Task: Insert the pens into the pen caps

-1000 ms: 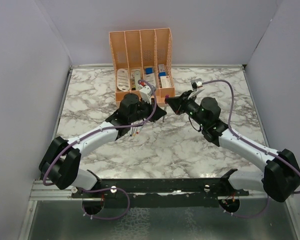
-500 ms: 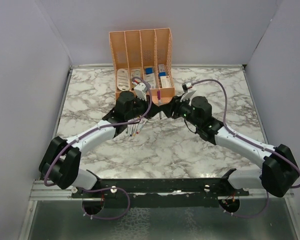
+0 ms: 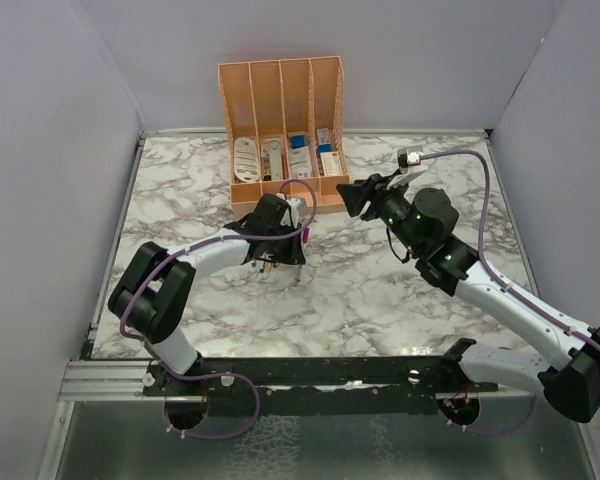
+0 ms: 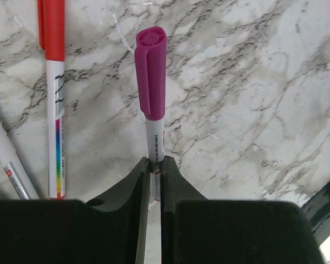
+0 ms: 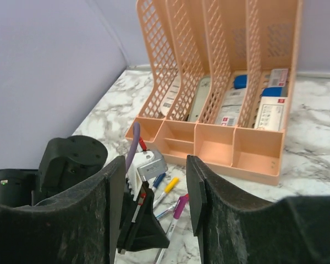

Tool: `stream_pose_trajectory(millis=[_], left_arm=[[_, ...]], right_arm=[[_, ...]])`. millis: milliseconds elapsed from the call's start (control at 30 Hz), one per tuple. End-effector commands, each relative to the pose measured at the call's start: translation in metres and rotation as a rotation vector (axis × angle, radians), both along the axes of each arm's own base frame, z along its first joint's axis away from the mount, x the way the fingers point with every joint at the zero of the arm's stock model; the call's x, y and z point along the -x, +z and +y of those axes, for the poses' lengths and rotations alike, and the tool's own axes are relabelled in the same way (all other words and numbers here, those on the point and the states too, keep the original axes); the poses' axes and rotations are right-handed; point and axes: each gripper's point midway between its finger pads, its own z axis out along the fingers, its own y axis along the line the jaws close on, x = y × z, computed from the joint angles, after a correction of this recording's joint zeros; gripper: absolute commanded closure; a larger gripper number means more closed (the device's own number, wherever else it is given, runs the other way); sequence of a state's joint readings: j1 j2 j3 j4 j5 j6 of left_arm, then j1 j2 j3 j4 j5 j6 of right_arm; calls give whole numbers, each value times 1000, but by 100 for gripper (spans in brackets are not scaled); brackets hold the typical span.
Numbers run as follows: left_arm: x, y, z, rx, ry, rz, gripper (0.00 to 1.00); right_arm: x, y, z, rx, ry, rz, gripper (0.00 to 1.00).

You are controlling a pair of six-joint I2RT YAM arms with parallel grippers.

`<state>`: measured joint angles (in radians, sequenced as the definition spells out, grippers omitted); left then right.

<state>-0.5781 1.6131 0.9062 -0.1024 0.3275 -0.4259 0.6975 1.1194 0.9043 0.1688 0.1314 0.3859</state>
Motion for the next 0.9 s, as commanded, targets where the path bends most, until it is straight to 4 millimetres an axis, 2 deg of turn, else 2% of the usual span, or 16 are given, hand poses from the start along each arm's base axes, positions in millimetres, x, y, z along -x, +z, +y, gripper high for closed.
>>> stream_pose_trajectory(millis=[0,100,233,400,733,767,867], left_arm=[[-1,-12,17,-166,-19,30,100],[-7,-15,18,-200,-26,30,100],[-13,-31,15,-235,-42,57,100],[-23,-45,8,-253,-67,75,93],[-54,-60,3,-315,-39,36,92],[-55,-60,2,-310,-34,41,90],[-56,-57,-2,-289,-24,47,71]], right_arm=[[-6,-1,-31,51,-154,1,53],[-4,-4,-38,56,-179,3,53],[-3,-8,-42,55,-192,15,53],[-3,-11,-44,59,-203,23,53],[-6,-22,-40,80,-201,50,53],[-6,-22,-40,81,-200,51,53],[-6,-21,-40,84,-199,52,53]])
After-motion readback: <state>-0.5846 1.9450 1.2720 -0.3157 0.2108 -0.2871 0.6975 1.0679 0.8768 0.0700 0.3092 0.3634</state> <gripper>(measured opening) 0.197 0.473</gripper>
